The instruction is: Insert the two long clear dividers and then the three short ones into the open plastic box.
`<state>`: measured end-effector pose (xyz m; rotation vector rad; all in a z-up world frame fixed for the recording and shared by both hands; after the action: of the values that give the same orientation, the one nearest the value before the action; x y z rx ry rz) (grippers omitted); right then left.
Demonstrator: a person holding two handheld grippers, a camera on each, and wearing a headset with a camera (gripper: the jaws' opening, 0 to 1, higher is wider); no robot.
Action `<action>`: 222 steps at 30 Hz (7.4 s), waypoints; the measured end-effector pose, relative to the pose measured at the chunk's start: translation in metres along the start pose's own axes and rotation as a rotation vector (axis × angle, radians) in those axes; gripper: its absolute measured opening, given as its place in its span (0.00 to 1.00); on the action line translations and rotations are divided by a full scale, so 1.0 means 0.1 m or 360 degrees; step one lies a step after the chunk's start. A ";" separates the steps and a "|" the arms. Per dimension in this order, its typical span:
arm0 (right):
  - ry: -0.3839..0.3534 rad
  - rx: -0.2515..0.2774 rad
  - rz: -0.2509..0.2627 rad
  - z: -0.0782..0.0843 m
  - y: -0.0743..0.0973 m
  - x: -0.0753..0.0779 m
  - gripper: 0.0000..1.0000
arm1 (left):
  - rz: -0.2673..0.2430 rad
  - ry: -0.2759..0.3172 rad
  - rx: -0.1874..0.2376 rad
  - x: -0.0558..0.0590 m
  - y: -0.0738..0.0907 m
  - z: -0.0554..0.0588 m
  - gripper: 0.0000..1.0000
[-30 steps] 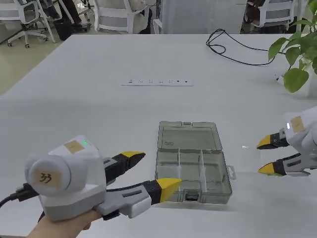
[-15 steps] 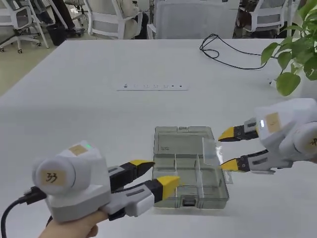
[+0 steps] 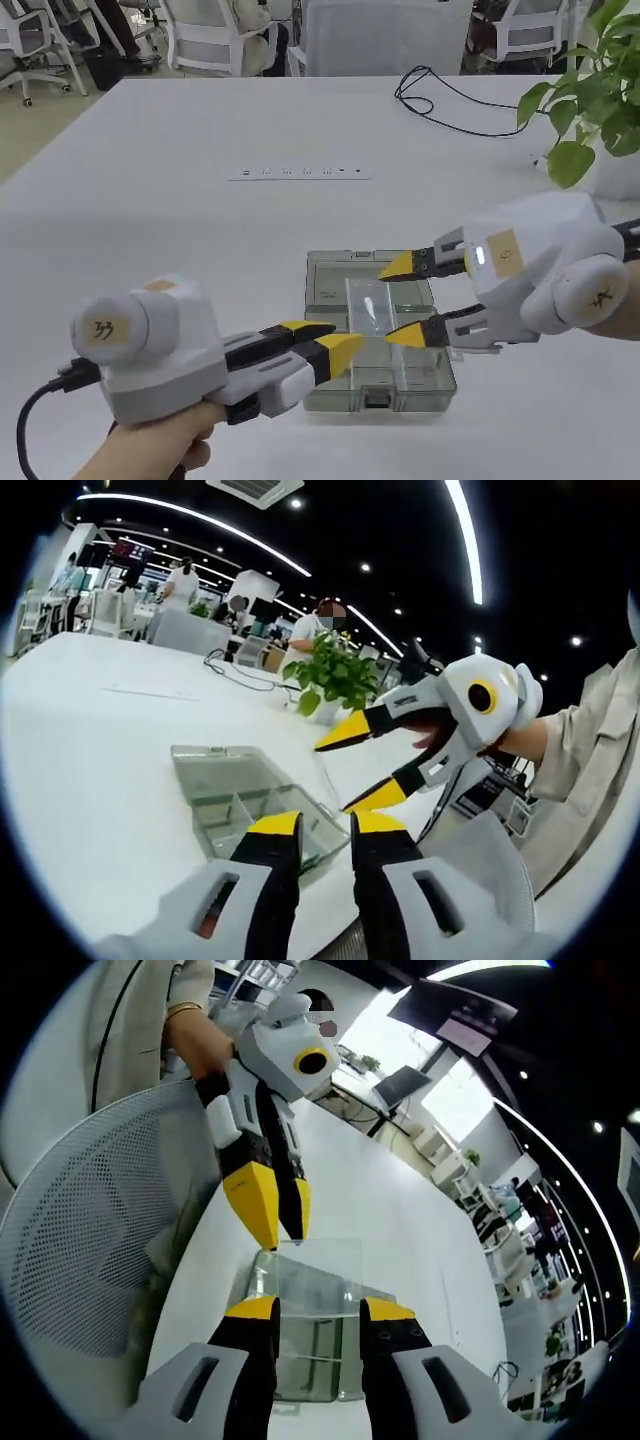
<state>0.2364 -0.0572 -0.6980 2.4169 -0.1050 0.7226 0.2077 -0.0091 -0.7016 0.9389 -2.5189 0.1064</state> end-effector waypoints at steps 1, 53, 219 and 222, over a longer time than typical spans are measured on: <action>0.0012 0.0001 -0.0004 -0.01 -0.01 -0.01 0.32 | 0.0003 0.0008 0.0003 0.01 0.00 0.00 0.13; -0.0384 0.0179 -0.0048 -0.19 -0.02 -0.04 0.30 | 0.0132 -0.0862 -0.0401 -0.12 0.02 0.08 0.00; -0.0596 -0.0642 -0.0526 0.91 -0.73 -0.30 0.02 | 0.0009 -0.0567 -0.0109 -0.08 0.13 0.07 0.69; -0.0590 -0.0697 -0.0542 0.92 -0.75 -0.32 0.02 | 0.0005 -0.0570 -0.0111 -0.09 0.13 0.07 0.69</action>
<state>0.2701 -0.0521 -0.8159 2.0434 0.0029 0.0779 0.2029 0.0049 -0.7110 0.9998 -2.8269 -0.1618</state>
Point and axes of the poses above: the centre of the closed fingertips' face, and the gripper's own axes: y roughly backward along the fingers, x roughly to its right, z roughly out of its underside, the point moved 2 cm from there along y, roughly backward along the fingers, and after that the axes turned 9 degrees about x, right-handed, at the moved point
